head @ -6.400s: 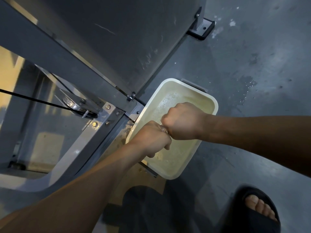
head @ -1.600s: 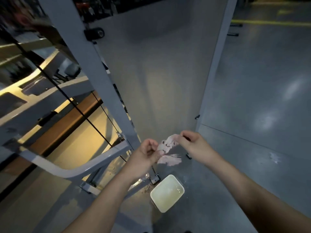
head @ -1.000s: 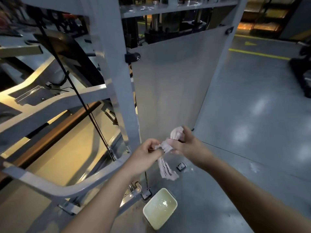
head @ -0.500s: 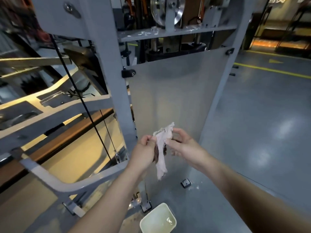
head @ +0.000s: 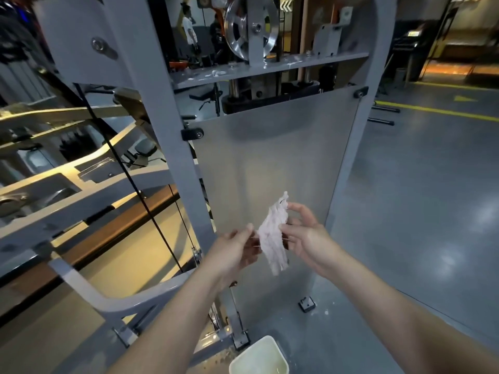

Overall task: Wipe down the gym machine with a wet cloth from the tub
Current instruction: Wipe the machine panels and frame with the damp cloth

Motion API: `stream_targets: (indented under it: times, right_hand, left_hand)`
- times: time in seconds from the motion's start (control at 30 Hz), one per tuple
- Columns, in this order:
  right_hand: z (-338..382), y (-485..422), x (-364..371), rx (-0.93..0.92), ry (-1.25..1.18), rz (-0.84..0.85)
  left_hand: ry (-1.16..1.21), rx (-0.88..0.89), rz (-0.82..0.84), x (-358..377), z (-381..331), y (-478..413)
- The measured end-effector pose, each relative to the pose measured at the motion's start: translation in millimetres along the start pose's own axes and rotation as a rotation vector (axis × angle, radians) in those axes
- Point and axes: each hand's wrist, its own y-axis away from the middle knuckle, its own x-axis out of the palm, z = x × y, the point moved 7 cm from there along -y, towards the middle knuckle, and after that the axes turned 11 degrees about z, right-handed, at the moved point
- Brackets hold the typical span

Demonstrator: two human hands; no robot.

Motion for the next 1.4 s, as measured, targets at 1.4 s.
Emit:
stream_targets:
  times: [1.4]
  right_hand:
    - [-7,5,19,0.084,0.388,-0.069]
  left_hand:
    - [0.212,-0.201,0.096,-36,-1,26]
